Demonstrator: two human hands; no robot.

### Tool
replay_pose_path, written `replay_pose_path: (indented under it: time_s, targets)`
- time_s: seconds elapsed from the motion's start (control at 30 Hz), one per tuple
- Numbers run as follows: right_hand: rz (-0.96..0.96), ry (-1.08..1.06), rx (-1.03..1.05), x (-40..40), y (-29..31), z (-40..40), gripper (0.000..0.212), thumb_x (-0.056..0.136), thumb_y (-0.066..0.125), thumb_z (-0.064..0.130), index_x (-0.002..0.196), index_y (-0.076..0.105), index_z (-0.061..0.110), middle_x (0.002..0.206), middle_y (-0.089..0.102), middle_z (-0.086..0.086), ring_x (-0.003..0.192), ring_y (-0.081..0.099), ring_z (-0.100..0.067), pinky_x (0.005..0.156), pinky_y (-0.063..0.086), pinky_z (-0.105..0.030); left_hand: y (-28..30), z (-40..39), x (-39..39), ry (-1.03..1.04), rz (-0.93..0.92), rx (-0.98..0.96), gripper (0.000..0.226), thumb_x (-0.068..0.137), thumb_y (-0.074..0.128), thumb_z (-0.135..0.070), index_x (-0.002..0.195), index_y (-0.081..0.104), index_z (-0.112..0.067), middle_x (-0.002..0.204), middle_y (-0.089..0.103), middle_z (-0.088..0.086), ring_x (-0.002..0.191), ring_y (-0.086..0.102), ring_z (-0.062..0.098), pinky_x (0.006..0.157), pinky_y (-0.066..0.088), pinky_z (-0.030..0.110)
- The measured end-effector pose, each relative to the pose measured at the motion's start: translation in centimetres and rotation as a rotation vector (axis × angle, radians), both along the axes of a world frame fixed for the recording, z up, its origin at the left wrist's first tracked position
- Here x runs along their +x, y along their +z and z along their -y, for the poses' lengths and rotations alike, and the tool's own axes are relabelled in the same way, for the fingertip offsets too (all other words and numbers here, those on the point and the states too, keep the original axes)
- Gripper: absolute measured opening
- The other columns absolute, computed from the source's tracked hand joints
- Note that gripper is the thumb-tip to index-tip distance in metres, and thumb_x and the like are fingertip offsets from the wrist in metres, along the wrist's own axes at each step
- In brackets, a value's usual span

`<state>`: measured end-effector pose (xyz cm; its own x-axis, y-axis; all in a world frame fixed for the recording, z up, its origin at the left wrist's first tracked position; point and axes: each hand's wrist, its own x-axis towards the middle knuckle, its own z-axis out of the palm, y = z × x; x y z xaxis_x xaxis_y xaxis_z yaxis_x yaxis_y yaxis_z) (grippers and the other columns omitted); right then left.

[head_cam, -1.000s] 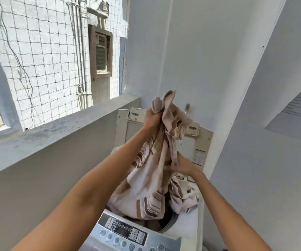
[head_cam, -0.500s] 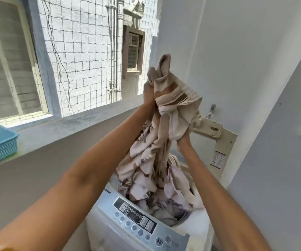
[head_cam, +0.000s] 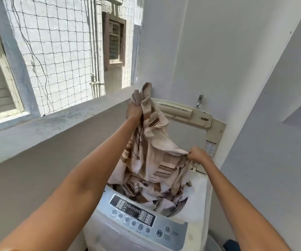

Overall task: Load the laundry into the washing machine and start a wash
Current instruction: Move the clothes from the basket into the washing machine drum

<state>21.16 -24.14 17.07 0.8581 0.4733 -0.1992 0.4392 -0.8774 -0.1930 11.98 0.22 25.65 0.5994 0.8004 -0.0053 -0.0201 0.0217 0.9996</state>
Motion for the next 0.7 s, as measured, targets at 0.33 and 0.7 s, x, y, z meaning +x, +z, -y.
replay_pose_path:
  time_s: [0.33, 0.7]
  targets:
    - [0.478, -0.455, 1.254, -1.3, 7.5, -4.4, 0.025, 0.087, 0.041, 0.004, 0.098, 0.064, 0.001, 0.102, 0.067, -0.021, 0.093, 0.061, -0.036, 0.073, 0.043, -0.037, -2.2, 1.9, 1.3, -0.378, 0.279, -0.302, 0.012, 0.091, 0.061, -0.020, 0.097, 0.056, -0.010, 0.098, 0.063, 0.010, 0.088, 0.062, 0.020, 0.083, 0.054, 0.032]
    - [0.010, 0.044, 0.140, -3.6, -4.1, -3.8, 0.034, 0.088, 0.057, 0.015, 0.122, 0.062, 0.015, 0.119, 0.065, -0.012, 0.109, 0.060, -0.028, 0.083, 0.044, -0.031, -11.1, -0.7, -1.0, -0.621, -0.569, 0.748, 0.020, 0.088, 0.059, -0.012, 0.102, 0.060, 0.002, 0.106, 0.061, 0.020, 0.104, 0.058, 0.032, 0.079, 0.044, 0.036]
